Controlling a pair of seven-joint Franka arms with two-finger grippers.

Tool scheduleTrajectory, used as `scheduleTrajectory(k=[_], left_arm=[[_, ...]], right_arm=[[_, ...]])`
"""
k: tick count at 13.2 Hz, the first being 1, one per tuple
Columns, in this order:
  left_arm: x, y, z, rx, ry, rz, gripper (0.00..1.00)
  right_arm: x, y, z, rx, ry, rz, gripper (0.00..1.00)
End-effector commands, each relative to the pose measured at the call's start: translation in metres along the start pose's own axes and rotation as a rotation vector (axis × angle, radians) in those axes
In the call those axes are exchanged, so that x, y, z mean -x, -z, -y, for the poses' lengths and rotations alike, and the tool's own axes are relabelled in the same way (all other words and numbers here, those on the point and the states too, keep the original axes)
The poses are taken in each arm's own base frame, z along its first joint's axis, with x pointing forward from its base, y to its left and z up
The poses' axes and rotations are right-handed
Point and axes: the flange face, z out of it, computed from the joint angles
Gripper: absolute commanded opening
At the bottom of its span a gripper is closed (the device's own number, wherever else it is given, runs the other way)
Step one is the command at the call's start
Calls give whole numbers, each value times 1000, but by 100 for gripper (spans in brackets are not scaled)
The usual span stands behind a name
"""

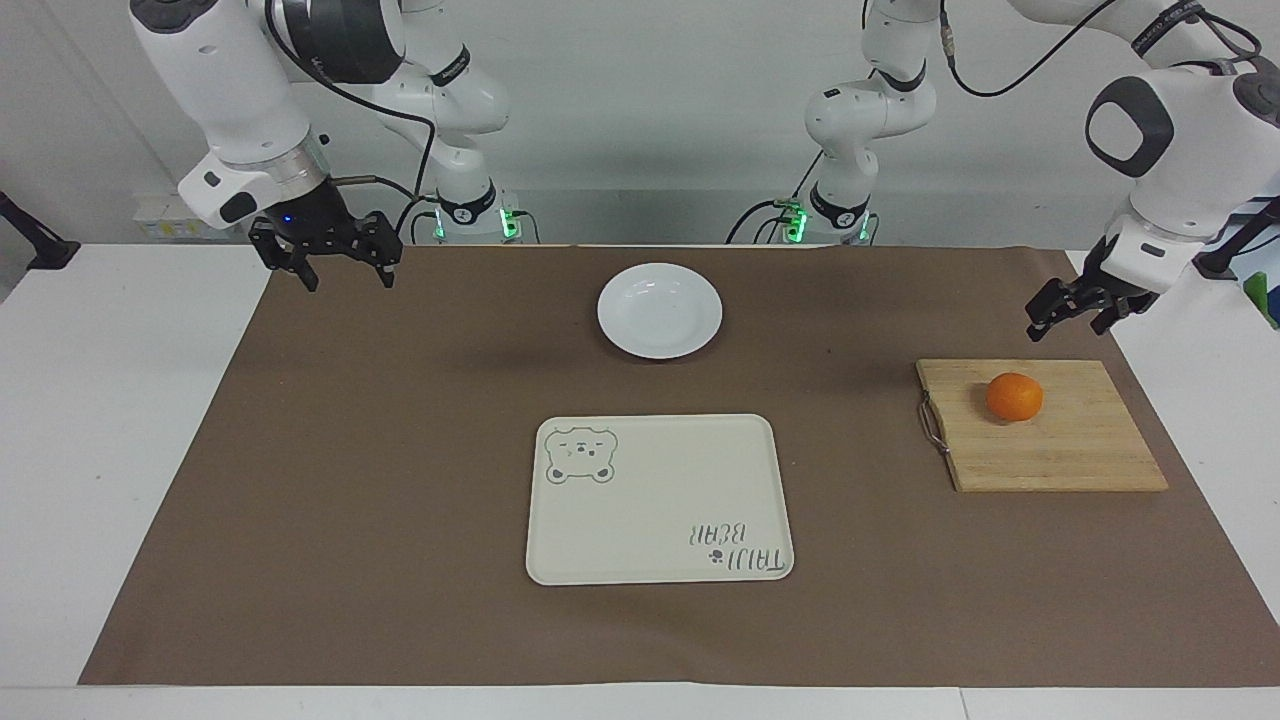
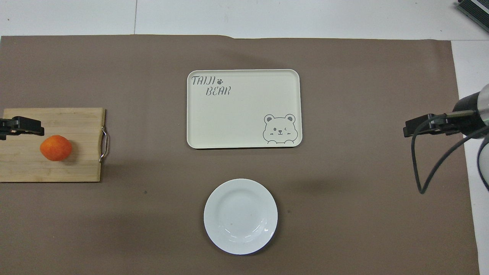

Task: Place orange and plate with both arms
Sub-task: 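Lower the left gripper over the orange on the cutting board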

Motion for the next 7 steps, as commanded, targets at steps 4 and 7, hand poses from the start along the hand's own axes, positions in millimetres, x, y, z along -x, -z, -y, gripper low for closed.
scheduleTrajectory(k=[4,7], left_arm=[[-13,-65,27,1,142,-11,100],[-17,-94,37,3,163,-12,100]], right_arm=[[3,-1,-1,8,-17,8,100],[3,-1,-1,8,-20,8,100]])
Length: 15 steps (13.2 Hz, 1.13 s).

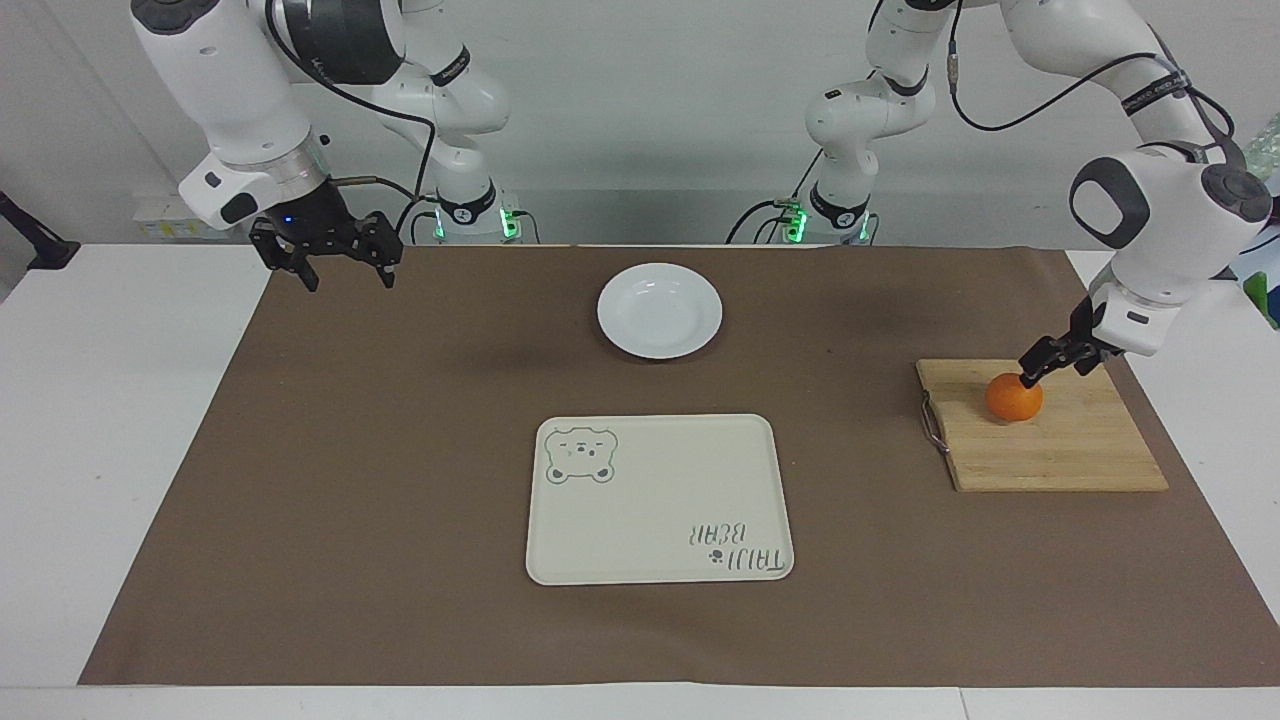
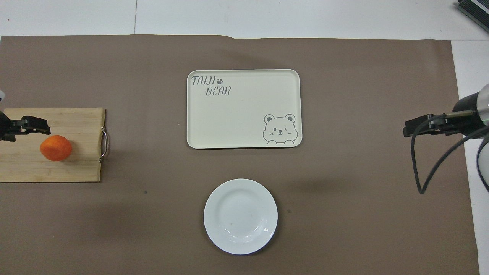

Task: Place orange and plate with both arms
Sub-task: 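Lower the left gripper over the orange on the cutting board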

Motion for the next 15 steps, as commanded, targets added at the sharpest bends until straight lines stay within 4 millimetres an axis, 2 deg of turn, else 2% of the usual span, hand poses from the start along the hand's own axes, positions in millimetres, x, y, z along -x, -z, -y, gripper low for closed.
scheduleTrajectory(k=[1,8,13,15], left_arm=[[-3,-21,11,-1,38,-23,100],[2,-31,3,1,186,-19,100],[17,-40,1,-1,233,-7,100],[17,-41,0,0,231,-14,100]], right_arm=[[3,0,-2,8,-23,6,100],[3,-1,-1,8,-20,8,100],[3,0,-1,6,-20,6,100],[3,0,-1,6,-20,6,100]])
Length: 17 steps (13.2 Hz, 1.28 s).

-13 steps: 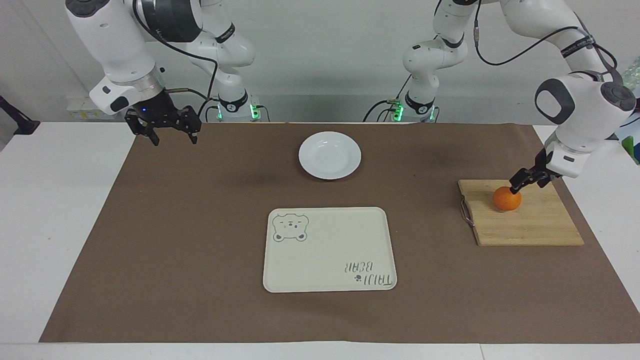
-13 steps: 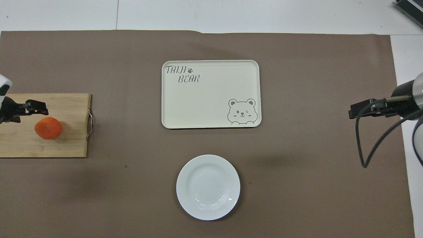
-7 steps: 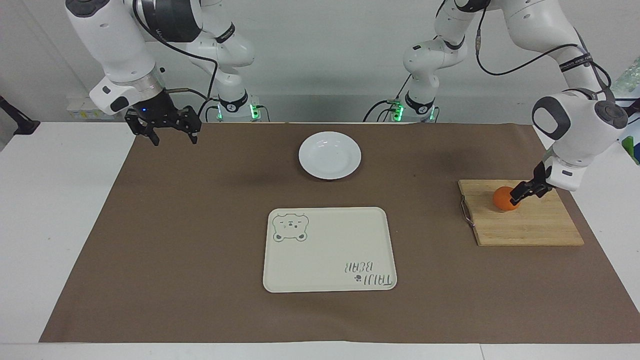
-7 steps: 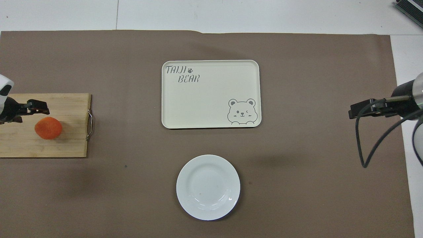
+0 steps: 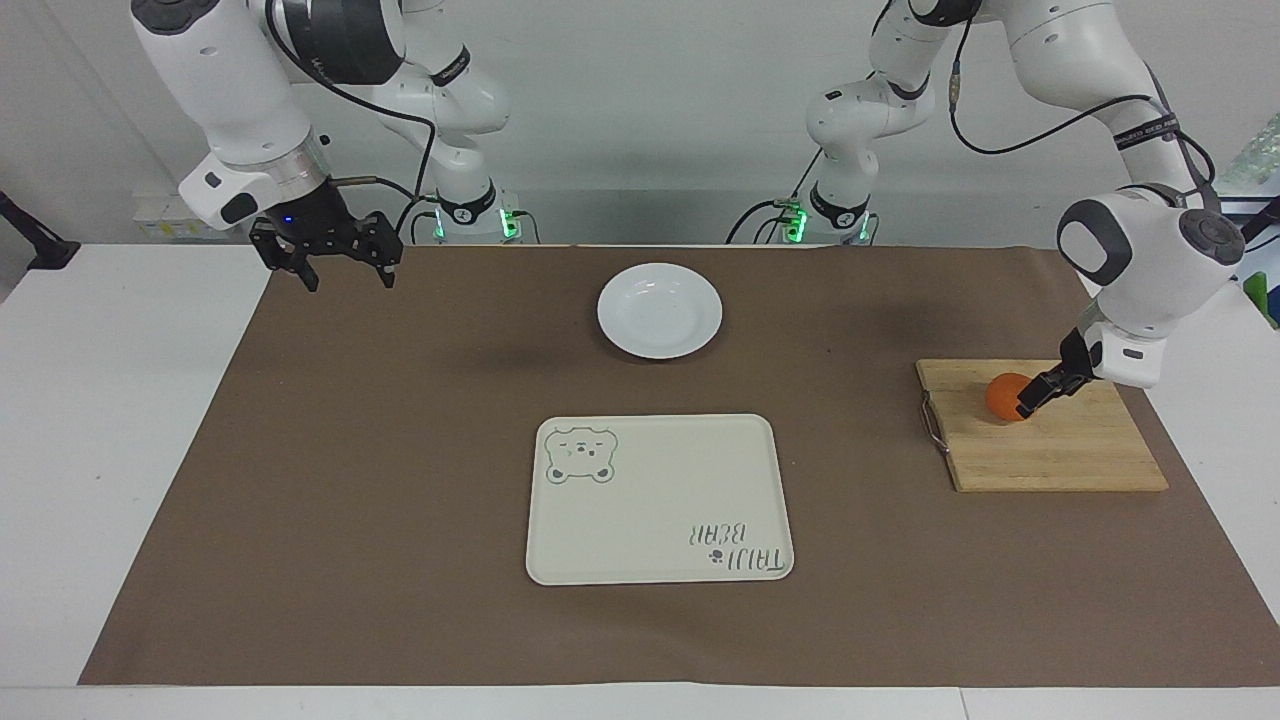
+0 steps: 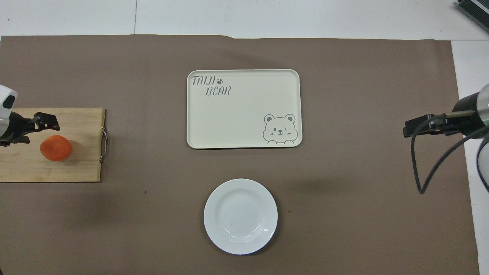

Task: Place orange and plate with both arms
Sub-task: 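Lower the left gripper over the orange on the cutting board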

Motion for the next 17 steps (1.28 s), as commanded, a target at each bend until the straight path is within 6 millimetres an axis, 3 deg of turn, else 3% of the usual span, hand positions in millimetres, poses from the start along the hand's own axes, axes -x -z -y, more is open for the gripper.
scheduleTrajectory(k=[1,2,9,10,11,13,17], left_arm=[[7,-9,4,0,17,-19,100],[4,-23,8,4,15,-32,100],[5,-26,12,5,-2,-39,100],[6,-26,14,3,-28,-36,96],[6,-26,14,3,-40,-34,83],[7,-27,13,2,-40,-30,75],[10,-28,12,-4,-39,2,31]], right_arm=[[3,0,-1,6,-18,6,100],[3,0,-1,6,-18,8,100],[3,0,-1,6,-20,6,100],[3,0,-1,6,-20,8,100],[3,0,-1,6,-20,6,100],[3,0,-1,6,-18,6,100],[3,0,-1,6,-18,6,100]])
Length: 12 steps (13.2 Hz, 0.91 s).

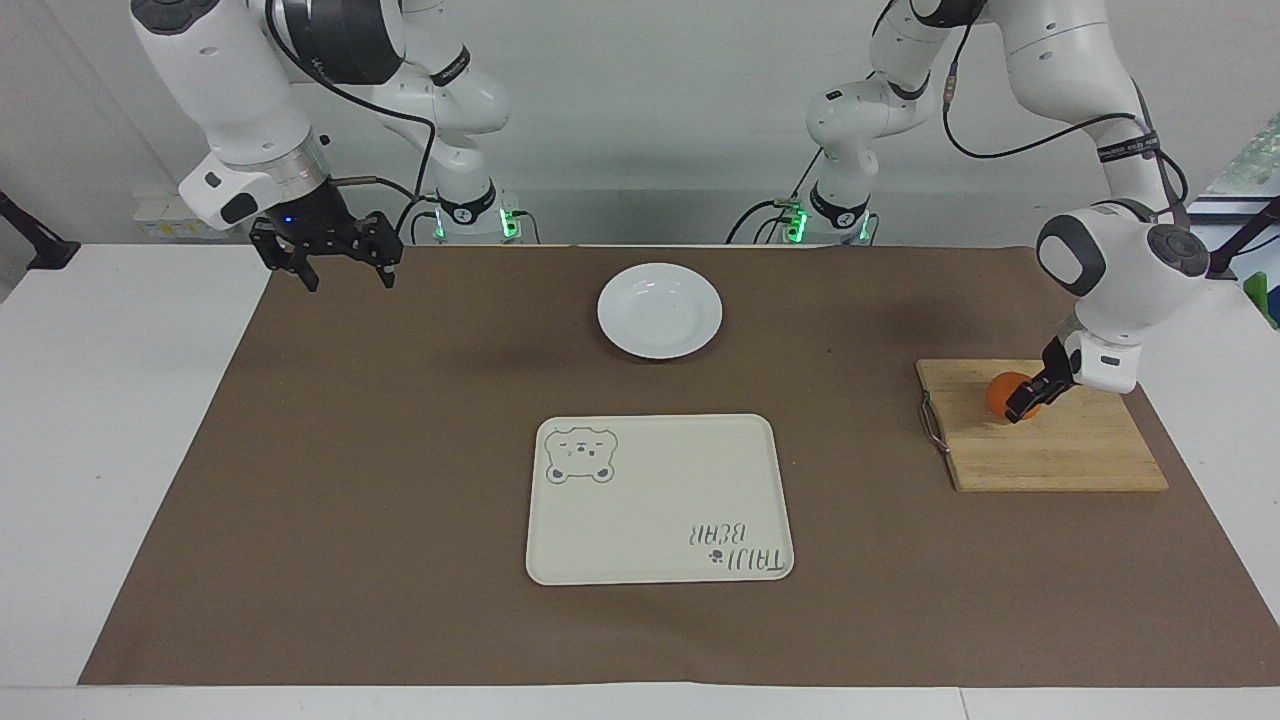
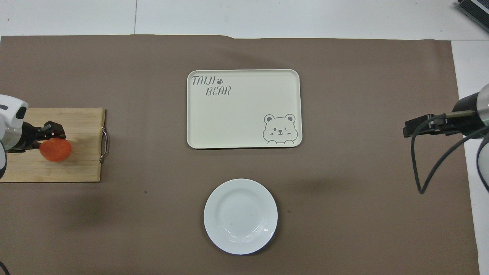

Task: Place orange and plate with both arms
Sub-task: 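Close the left gripper on the orange and lift it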

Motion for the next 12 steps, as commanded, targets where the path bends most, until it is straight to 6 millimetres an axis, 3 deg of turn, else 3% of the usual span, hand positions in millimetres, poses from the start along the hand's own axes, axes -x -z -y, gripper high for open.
scheduleTrajectory(k=[1,3,8,12], left_arm=[[8,-4,2,-9,-11,34,23],[7,-1,2,-9,-11,33,13],[3,9,-2,-13,-20,56,4],[-2,60,-15,-24,-39,102,0]], right_arm=[[3,0,-1,6,-18,8,100],[3,0,-1,6,-18,6,100],[3,0,-1,6,-18,6,100],[3,0,-1,6,-18,6,100]])
